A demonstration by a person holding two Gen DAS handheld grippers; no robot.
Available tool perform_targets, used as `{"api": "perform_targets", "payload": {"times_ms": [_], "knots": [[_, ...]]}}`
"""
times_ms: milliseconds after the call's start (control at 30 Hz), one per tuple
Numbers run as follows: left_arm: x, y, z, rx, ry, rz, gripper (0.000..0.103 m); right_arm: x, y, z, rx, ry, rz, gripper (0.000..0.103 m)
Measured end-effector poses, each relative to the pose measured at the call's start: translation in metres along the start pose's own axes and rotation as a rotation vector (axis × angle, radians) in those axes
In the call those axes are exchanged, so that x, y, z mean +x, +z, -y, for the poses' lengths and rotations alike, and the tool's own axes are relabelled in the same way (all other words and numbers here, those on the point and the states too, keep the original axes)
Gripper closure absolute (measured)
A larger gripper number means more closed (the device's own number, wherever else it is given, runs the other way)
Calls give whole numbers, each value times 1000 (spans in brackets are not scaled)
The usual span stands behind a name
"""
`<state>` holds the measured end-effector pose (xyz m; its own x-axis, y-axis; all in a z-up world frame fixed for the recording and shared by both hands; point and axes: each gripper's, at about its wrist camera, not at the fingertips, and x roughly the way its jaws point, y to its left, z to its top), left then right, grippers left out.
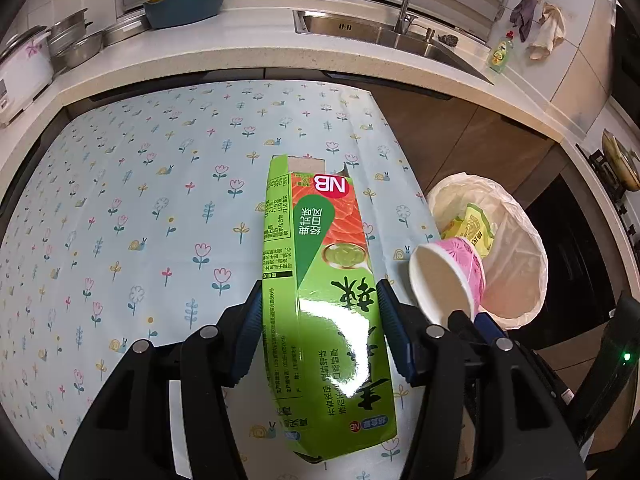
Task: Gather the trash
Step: 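Carry the green carton and pink cup over the trash bin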
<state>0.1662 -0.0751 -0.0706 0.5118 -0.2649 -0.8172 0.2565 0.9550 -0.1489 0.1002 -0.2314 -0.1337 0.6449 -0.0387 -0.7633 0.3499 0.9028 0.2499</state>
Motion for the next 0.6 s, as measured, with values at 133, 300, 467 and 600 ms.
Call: {"api": "perform_targets", "payload": {"times_ms": [133,300,467,600], "knots": [[0,4,10,20,-18,5,51,-6,11,16,39,-18,31,99],[-2,10,29,52,-46,17,51,-24,33,35,77,-35,102,100],[-5,18,51,89,-75,35,51,-44,54,51,99,-45,167,100],[-7,25,75,139,-110,48,51,-57,69,62,111,-57,205,100]]}}
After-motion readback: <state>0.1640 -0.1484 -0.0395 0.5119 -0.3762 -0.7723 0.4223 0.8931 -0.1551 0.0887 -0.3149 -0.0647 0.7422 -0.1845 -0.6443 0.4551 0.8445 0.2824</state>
